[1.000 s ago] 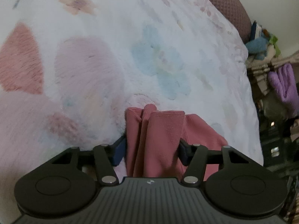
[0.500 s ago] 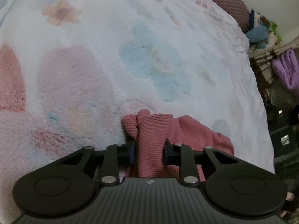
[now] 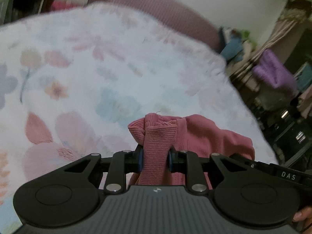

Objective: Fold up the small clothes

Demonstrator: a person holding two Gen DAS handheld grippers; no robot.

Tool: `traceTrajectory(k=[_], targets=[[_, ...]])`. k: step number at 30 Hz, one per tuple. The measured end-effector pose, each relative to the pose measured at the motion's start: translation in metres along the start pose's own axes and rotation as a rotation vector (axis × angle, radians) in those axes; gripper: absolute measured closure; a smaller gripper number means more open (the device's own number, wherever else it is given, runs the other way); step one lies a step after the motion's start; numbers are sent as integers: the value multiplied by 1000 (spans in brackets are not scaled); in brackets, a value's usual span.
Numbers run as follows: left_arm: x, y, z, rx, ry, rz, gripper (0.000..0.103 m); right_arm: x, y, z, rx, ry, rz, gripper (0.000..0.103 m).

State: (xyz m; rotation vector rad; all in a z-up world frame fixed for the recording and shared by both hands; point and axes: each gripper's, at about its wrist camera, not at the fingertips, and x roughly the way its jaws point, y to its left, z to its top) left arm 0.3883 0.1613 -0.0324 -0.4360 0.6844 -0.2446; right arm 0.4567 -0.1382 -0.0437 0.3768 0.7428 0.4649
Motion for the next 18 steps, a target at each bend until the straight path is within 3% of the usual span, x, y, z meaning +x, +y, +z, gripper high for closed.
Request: traceTrajectory(k=[6, 13, 18], targets=[[-90, -43, -16, 65, -108, -62, 78, -102, 40, -20, -96, -108, 43, 79], [-160, -96, -42, 139, -109, -127, 78, -215, 54, -52, -105, -153, 70, 79], [-178, -113, -65, 131, -49, -172, 78, -280, 58, -83, -118, -143, 51, 79]])
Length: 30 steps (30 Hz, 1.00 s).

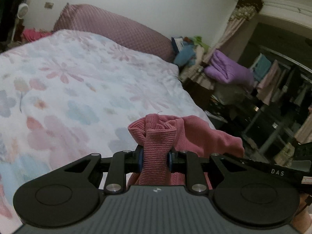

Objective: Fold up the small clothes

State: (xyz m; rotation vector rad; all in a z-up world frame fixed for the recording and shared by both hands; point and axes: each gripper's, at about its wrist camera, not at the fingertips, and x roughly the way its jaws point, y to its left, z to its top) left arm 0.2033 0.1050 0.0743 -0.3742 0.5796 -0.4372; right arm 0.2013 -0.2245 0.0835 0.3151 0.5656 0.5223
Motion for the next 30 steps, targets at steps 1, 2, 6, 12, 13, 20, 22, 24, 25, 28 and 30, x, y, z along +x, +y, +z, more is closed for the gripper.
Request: traceTrajectory(k=[1, 2, 6, 12, 13, 20, 22, 24, 25, 28, 30], targets=[[0, -3, -7, 5, 17, -11, 78, -13, 0, -6, 5, 4, -3, 79], [2, -3, -12, 8, 33, -16, 78, -22, -1, -12, 10, 7, -7, 79], [32, 7, -34, -15, 135, -5, 78, -30, -14, -42, 22, 56, -43, 79], [113, 39, -41, -16, 277, 57, 79, 24, -61, -74, 117, 167, -97, 79], [126, 44, -41, -16, 300, 64, 79, 36, -67, -74, 127, 180, -105, 79], [206, 90, -47, -46, 467, 69, 78, 136, -128, -78, 204, 323, -118, 78], [222, 102, -59, -33, 507, 76, 78, 154, -143, -81, 235, 354, -126, 77], [234, 112, -69, -45, 537, 80, 78, 170, -157, -87, 272, 379, -139, 76], [237, 116, -72, -55, 545, 81, 77, 176, -162, -90, 284, 386, -147, 75], [244, 125, -78, -77, 553, 85, 72, 188, -169, -99, 275, 395, -181, 66], [240, 126, -77, -81, 557, 87, 67, 191, -172, -102, 274, 393, -188, 61]])
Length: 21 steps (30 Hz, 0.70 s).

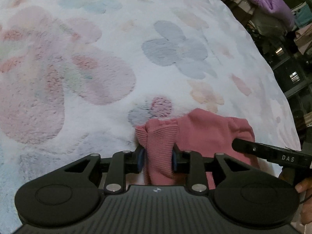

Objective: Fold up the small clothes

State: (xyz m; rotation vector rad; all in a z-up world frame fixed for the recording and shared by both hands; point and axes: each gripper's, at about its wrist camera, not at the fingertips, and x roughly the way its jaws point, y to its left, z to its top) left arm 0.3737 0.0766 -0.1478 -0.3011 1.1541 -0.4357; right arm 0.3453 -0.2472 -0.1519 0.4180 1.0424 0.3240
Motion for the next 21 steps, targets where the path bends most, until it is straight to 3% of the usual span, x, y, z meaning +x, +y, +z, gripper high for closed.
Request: traceTrajectory(k=[4, 9, 11, 13, 14, 17, 18, 21], targets=[[-27, -7, -1, 5, -25, 14, 60, -18, -1, 0, 41, -24, 10, 55], [-78, -39, -28, 135, -147, 194, 58, -73, 15, -21, -54, -133, -94, 58], [-95, -61, -48, 203, -183, 200, 58, -93, 30, -35, -121, -156, -118, 71], [-101, -82, -66, 244, -190, 172, 58, -105, 47, -50, -186, -164, -106, 76], [-100, -91, -74, 253, -180, 171, 59, -107, 55, -57, -213, -162, -105, 84], [-89, -109, -93, 272, -140, 185, 65, -102, 74, -77, -281, -148, -133, 93], [-83, -111, -98, 277, -119, 203, 71, -98, 75, -81, -285, -135, -138, 94], [-65, -107, -102, 307, -84, 297, 76, -85, 72, -90, -288, -115, -206, 100]])
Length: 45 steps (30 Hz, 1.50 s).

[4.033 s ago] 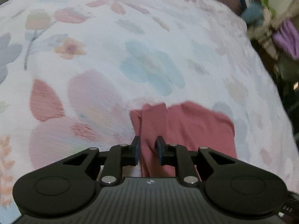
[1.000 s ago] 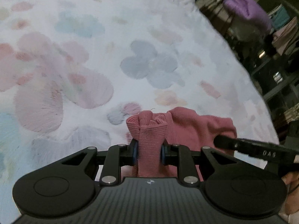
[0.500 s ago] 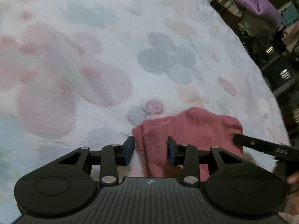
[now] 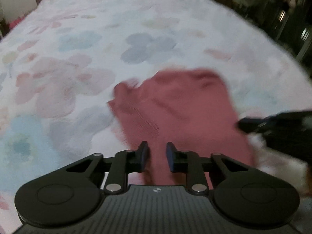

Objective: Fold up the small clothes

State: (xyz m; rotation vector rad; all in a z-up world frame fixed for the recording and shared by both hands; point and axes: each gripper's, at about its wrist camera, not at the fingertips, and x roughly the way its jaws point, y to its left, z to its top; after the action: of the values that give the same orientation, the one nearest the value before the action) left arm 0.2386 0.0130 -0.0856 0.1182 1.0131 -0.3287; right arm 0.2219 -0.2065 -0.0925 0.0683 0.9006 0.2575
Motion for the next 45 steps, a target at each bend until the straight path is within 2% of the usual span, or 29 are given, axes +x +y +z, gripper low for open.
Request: traceTrajectory(k=[4, 9, 12, 15, 19, 22, 27, 29, 32, 34, 38, 39, 40, 42, 45], targets=[[11, 16, -5, -43, 42, -29, 76, 13, -13, -9, 53, 38, -8, 100], [-23, 10, -7, -3, 15, -24, 77, -16, -9, -10, 43, 13, -17, 99], [-45, 0, -15, 28, -3, -61, 77, -39, -2, -19, 15, 20, 22, 98], [-56, -20, -29, 64, -8, -135, 76, -54, 9, -35, -14, 31, 40, 98], [-35, -28, -46, 43, 53, -98, 79, -58, 18, -58, -23, 68, 62, 98], [-26, -18, -60, -2, 76, -48, 81, -54, 19, -72, -11, 100, 34, 99], [-12, -2, -78, -77, 112, -53, 81, -40, 18, -94, -13, 163, 29, 98], [-18, -1, -78, -103, 109, -65, 81, -37, 16, -96, 8, 179, 30, 98], [-43, 0, -71, -101, 63, -85, 80, -53, 17, -88, 6, 155, 31, 94], [-67, -3, -65, -79, -1, -80, 80, -73, 19, -75, -5, 109, 29, 94], [-116, -16, -50, -52, -133, -22, 65, -116, 30, -47, -35, 11, 16, 60], [-126, -19, -47, -55, -166, 1, 58, -126, 34, -42, -43, -16, 12, 58], [-137, -23, -46, -59, -202, 35, 55, -138, 39, -37, -52, -45, 8, 50], [-158, -30, -46, -74, -282, 84, 39, -160, 48, -32, -65, -99, -13, 42], [-175, -44, -52, -63, -373, 153, 36, -185, 61, -37, -81, -159, -58, 33]])
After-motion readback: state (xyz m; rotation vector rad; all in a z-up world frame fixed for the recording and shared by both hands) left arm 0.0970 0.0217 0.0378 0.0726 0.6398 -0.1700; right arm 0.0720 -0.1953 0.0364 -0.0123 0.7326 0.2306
